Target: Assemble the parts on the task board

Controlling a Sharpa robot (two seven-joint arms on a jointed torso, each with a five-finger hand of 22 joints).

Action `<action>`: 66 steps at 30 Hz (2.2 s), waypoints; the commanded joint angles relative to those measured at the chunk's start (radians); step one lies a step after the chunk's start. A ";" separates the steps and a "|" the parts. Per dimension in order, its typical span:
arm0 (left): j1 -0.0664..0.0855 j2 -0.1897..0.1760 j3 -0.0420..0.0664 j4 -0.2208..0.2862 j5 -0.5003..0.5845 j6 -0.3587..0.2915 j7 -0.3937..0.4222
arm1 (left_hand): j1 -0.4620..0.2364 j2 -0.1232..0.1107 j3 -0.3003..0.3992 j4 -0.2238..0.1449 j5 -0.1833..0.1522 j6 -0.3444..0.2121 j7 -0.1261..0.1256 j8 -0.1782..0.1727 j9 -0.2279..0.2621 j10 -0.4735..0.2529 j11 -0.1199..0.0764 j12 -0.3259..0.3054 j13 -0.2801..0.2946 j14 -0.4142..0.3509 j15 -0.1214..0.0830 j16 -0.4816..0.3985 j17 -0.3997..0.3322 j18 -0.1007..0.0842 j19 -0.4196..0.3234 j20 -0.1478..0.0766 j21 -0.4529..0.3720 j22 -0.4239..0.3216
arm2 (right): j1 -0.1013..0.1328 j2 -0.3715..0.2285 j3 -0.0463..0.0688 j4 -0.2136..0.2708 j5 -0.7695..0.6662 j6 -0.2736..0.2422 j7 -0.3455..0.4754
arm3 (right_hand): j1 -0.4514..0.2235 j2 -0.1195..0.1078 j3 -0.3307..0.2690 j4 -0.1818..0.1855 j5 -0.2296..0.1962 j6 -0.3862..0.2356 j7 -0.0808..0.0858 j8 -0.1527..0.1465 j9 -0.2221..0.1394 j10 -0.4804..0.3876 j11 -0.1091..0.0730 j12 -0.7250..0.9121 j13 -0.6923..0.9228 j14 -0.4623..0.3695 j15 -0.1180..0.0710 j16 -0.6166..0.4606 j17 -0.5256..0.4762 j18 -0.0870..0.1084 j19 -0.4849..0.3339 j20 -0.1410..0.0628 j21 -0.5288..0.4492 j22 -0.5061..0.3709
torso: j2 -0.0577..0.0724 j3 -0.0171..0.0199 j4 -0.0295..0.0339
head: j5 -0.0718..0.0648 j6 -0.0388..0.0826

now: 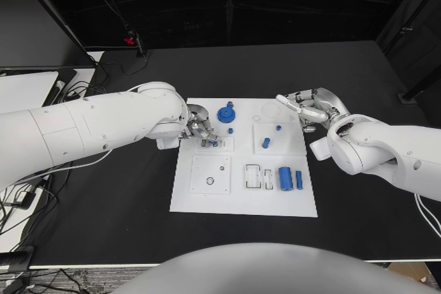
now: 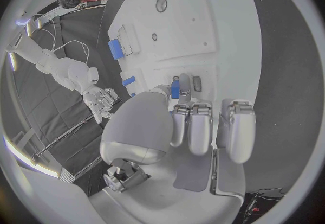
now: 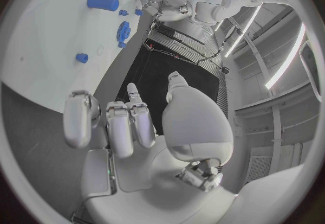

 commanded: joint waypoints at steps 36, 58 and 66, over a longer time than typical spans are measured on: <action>-0.010 0.005 -0.003 -0.007 0.017 0.050 -0.045 | -0.022 -0.007 0.048 -0.057 -0.047 0.025 -0.026 -0.003 0.012 0.107 -0.003 -0.005 0.260 0.105 -0.006 0.001 0.263 -0.014 0.104 -0.004 0.003 0.263 | 0.001 -0.002 0.000 0.004 0.000 -0.005 0.009 | -0.011 0.016 -0.009 0.002 0.002 0.003 0.002 -0.004 -0.001 0.069 -0.004 -0.002 0.234 0.104 -0.006 0.002 0.263 0.019 -0.002 0.001 -0.004 0.187 | 0.000 0.0006 0.0005 | -0.004 0.000; -0.011 0.002 -0.003 -0.007 0.017 0.025 -0.030 | -0.266 -0.056 -0.148 -0.057 -0.244 0.012 -0.024 -0.020 0.048 0.107 -0.003 -0.005 0.260 0.105 -0.002 0.001 0.263 -0.014 0.104 -0.006 0.003 0.263 | 0.001 -0.003 0.000 0.002 0.000 -0.004 0.006 | -0.013 0.019 -0.010 0.002 0.002 0.003 0.003 -0.004 -0.001 0.070 -0.004 -0.001 0.235 0.104 -0.005 0.002 0.263 0.019 -0.002 0.001 -0.004 0.187 | -0.001 0.0008 0.0004 | -0.006 0.000; -0.012 0.002 -0.003 -0.008 0.016 0.008 -0.023 | -0.330 -0.037 -0.208 -0.057 -0.297 0.007 -0.022 -0.019 0.065 0.107 -0.001 -0.005 0.260 0.105 0.002 0.001 0.263 -0.014 0.104 -0.003 0.003 0.263 | 0.001 -0.002 0.000 0.002 0.000 -0.003 0.003 | -0.013 0.019 -0.010 0.002 0.002 0.003 0.003 -0.004 -0.001 0.070 -0.004 -0.001 0.235 0.104 -0.005 0.002 0.263 0.019 -0.002 0.001 -0.004 0.187 | 0.000 0.0003 0.0003 | -0.007 0.000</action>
